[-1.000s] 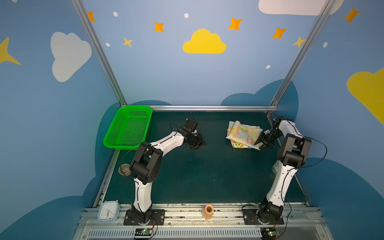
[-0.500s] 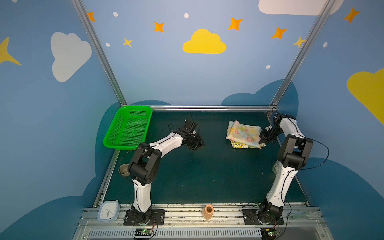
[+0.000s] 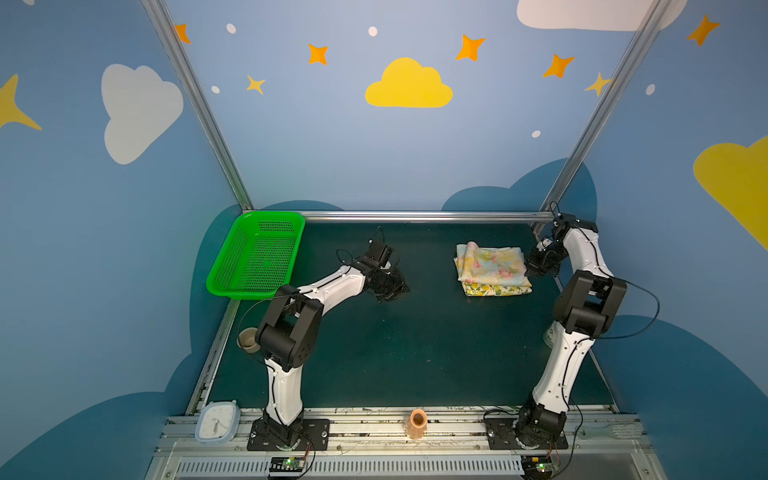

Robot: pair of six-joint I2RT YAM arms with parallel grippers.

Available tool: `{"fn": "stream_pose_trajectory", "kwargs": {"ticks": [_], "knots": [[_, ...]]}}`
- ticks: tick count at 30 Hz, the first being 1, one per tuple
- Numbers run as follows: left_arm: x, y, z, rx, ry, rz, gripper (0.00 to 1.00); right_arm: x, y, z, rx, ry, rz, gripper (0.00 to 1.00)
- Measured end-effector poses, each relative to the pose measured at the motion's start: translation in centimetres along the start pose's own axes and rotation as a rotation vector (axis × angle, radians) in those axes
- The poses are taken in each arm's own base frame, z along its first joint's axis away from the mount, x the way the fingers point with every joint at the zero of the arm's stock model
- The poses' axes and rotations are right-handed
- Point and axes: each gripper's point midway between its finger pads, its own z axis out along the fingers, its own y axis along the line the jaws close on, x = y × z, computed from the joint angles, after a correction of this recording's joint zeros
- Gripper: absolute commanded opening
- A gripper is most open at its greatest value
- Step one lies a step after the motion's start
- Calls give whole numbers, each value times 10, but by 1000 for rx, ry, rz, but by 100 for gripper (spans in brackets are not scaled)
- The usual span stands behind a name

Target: Fold and stack the skirts

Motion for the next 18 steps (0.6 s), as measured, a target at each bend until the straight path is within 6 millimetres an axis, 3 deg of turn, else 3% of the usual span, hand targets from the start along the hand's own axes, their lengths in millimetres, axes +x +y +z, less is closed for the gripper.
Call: {"fn": "stream_pose_trajectory", "kwargs": {"ticks": [7,12,13,15,16,17,18], "knots": [[4,7,1,-12,6,-10,27,-2,-9,16,40,34,-10,0],[5,8,-2,-13,1,-12,27,-5,-10,17,42,32,-11,0],[5,8,-4,-13,-4,-11,27,-6,-9,16,41,29,-12,7],[6,8,-8,-13,-15,-9,29,-7,-8,15,37,26,-10,47],[6,8,-10,-13,-21,-7,37,-7,-8,15,35,25,-11,72],[6,8,-13,-11,-27,-3,46,-8,-8,16,33,23,-12,86],[6,7,-16,-10,-35,0,56,-8,-8,16,32,20,-12,87]]}}
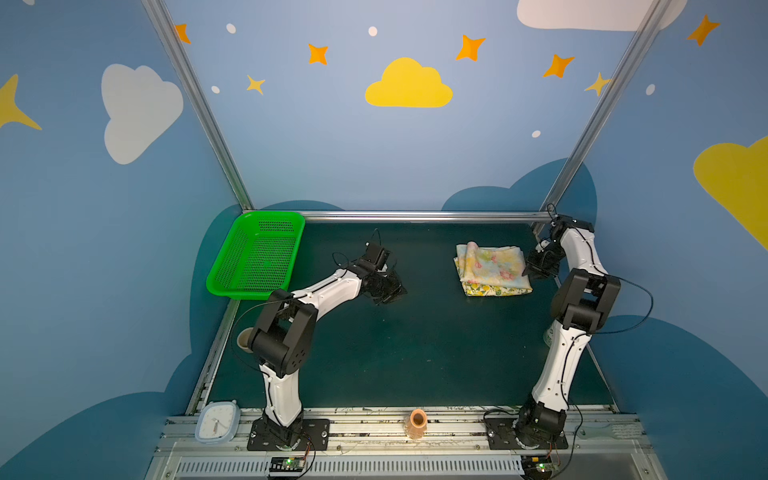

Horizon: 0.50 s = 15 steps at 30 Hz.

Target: Fold and stack the skirts

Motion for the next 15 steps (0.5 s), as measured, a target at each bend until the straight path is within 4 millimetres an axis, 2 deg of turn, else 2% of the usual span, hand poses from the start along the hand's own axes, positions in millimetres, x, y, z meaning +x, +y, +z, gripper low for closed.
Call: {"fn": "stream_pose_trajectory", "kwargs": {"ticks": [3,5,9,12,15], "knots": [[-6,-2,-13,-5,-46,19,84,4,0,-4,0,-8,-1,89],[-14,-3,-27,-10,-90,36,98,10,2,-13,0,-25,-4,89],[-43,0,-77,-33,-240,44,100,28,11,-50,2,-105,-25,89],[-71,13,-134,-81,-417,49,100,44,29,-82,-2,-212,-75,89],[-87,39,-194,-177,-613,50,100,70,50,-101,-14,-309,-151,89]]}}
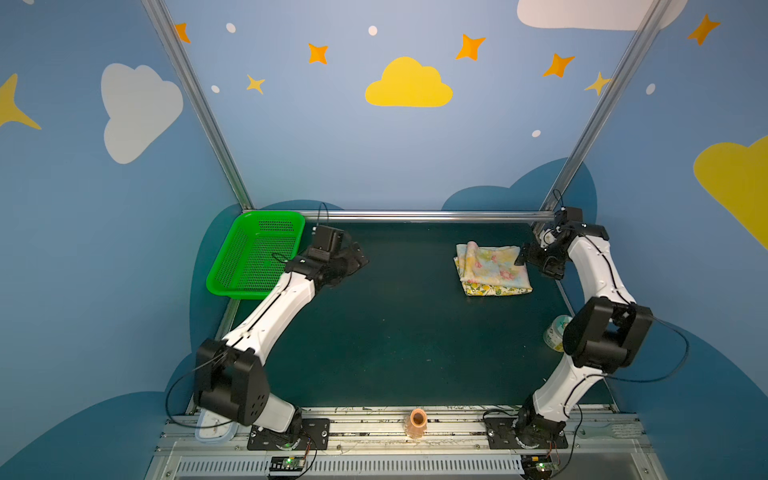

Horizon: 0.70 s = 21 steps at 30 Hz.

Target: Fold and stack the skirts

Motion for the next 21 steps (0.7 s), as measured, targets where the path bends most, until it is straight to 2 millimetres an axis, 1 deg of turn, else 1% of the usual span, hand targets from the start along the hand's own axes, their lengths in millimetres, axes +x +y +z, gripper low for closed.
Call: {"fn": "stream_pose_trajectory", "kwargs": {"ticks": [1,3,4,6,9,10,13,15,17,18,21], "knots": [[-9,15,-12,-41,-61,15,100,8,7,-4,-9,-29,-24,89],[-15,43,-33,-111,-159,67,100,28,17,-6,-34,-72,-59,89],[-13,60,-41,-148,-206,102,100,40,17,-4,-41,-89,-66,90],[-5,90,-52,-212,-271,158,99,62,10,5,-32,-118,-68,90],[8,132,-59,-304,-341,223,99,94,-1,26,-12,-176,-87,90],[11,145,-60,-334,-363,236,99,103,-1,33,-15,-204,-107,90],[13,174,-59,-407,-427,254,99,122,1,50,-34,-312,-172,91],[14,190,-57,-448,-458,255,99,129,1,59,-40,-363,-195,91],[13,202,-55,-475,-480,249,99,128,-2,64,-31,-405,-200,91],[13,206,-54,-483,-492,248,99,124,-2,65,-26,-426,-201,91],[8,213,-51,-485,-535,247,99,105,3,65,-26,-497,-205,91]]}}
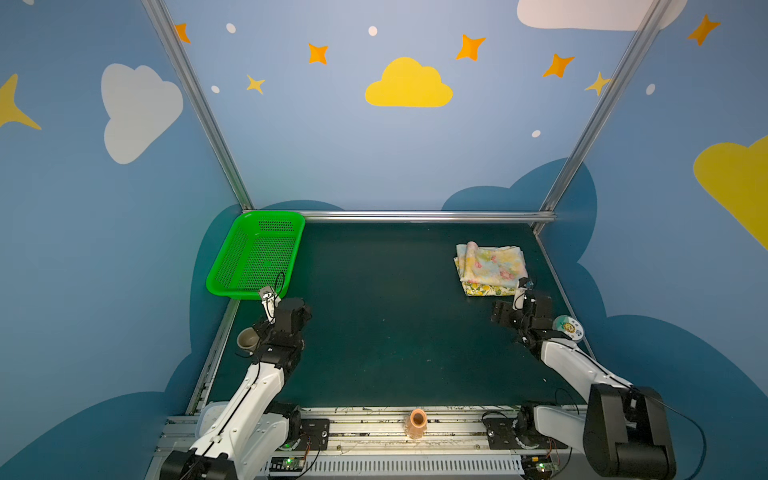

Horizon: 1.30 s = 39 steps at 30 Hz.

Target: Fold and stack the skirts

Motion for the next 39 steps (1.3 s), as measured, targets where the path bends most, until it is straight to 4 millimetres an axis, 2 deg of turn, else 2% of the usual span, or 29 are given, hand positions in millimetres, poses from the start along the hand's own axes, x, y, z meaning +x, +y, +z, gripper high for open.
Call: {"fn": "stream_pose_trajectory", "kwargs": {"ticks": [6,9,12,16,19,23,25,32,36,39], "knots": [[11,-2,13,38,-37,6,99,-15,7,23,13,-35,-31,91],[15,-8,19,64,-39,25,99,-13,7,34,24,-35,-42,91],[19,-15,28,87,-40,44,99,-9,5,38,34,-24,-41,91],[30,-25,43,114,-8,81,99,-18,4,38,35,-68,-40,91],[33,-42,59,150,30,124,99,-22,4,38,35,-81,-38,91],[21,-68,79,198,24,157,99,-24,4,37,34,-89,-37,91],[20,-75,87,212,27,164,99,-24,5,37,34,-91,-37,91],[26,-69,92,258,40,143,99,-24,4,38,36,-90,-36,91],[48,-64,90,268,64,149,99,-24,4,38,36,-90,-36,91],[44,-67,90,283,48,142,99,-24,4,38,36,-90,-36,91]]}}
